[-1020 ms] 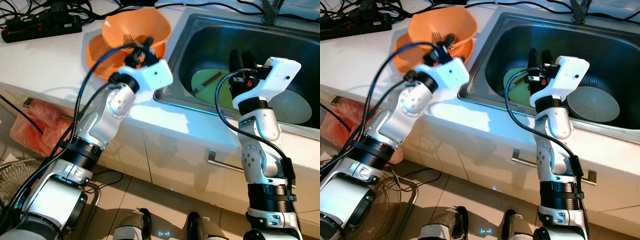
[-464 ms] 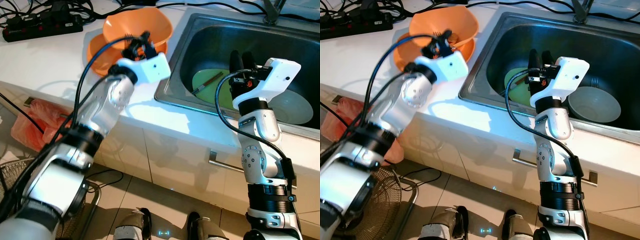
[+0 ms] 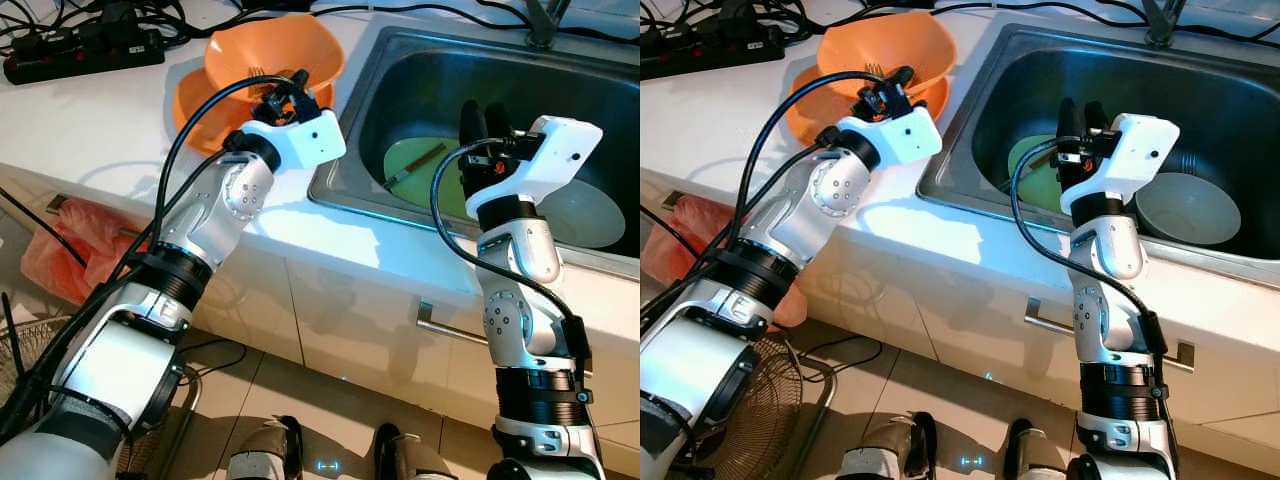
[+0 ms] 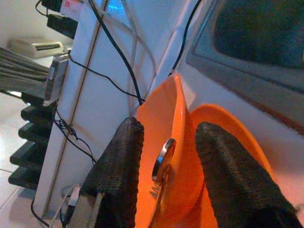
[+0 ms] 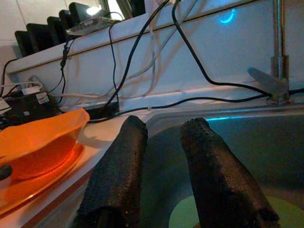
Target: Kitchen organization
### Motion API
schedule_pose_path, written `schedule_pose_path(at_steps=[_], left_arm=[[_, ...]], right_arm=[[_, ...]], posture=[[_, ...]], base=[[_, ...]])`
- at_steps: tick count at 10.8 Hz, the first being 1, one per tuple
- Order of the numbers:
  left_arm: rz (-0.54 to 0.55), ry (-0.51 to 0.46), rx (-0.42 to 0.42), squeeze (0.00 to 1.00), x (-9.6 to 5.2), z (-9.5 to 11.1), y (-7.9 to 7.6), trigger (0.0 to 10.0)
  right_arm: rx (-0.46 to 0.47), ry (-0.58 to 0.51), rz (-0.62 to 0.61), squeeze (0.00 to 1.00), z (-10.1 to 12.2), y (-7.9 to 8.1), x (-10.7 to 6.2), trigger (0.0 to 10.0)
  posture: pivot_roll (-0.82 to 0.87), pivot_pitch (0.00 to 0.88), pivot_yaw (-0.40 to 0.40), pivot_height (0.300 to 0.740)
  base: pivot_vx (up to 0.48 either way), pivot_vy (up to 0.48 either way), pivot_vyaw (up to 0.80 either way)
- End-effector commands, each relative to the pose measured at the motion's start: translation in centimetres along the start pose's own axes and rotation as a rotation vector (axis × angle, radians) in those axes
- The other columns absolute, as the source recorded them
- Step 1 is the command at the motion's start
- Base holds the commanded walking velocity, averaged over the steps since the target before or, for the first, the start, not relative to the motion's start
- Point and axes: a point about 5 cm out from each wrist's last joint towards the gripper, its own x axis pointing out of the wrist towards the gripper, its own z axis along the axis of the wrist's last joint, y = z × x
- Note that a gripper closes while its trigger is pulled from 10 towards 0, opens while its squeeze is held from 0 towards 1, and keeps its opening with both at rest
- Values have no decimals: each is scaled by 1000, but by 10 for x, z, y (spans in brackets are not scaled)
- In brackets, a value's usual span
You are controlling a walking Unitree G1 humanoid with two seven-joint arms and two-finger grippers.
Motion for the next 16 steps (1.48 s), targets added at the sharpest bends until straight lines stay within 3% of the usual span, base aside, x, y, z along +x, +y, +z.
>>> schedule_pose_path(at_steps=[1, 9, 14, 15, 16], left_arm=[[7, -13, 8, 0, 2, 2, 2, 0], [36, -37, 37, 0, 4, 6, 8, 0], [123, -93, 158, 0, 6, 18, 25, 0], [161, -115, 167, 0, 6, 23, 30, 10000], [185, -132, 169, 0, 5, 26, 33, 10000]], right_arm=[[1, -7, -9, 0, 1, -1, -1, 10000], [1, -2, -10, 0, 0, -2, -1, 10000], [7, -3, -8, 0, 0, -1, -1, 10000], [7, -3, -8, 0, -1, -1, -1, 10000], [7, -3, -8, 0, -1, -1, -1, 10000]], posture=[[86, 204, 61, 740], [89, 208, 57, 740], [90, 199, 57, 740], [89, 196, 57, 740], [90, 195, 57, 740]], base=[[0, 0, 0], [0, 0, 0], [0, 0, 0], [0, 0, 0], [0, 0, 0]])
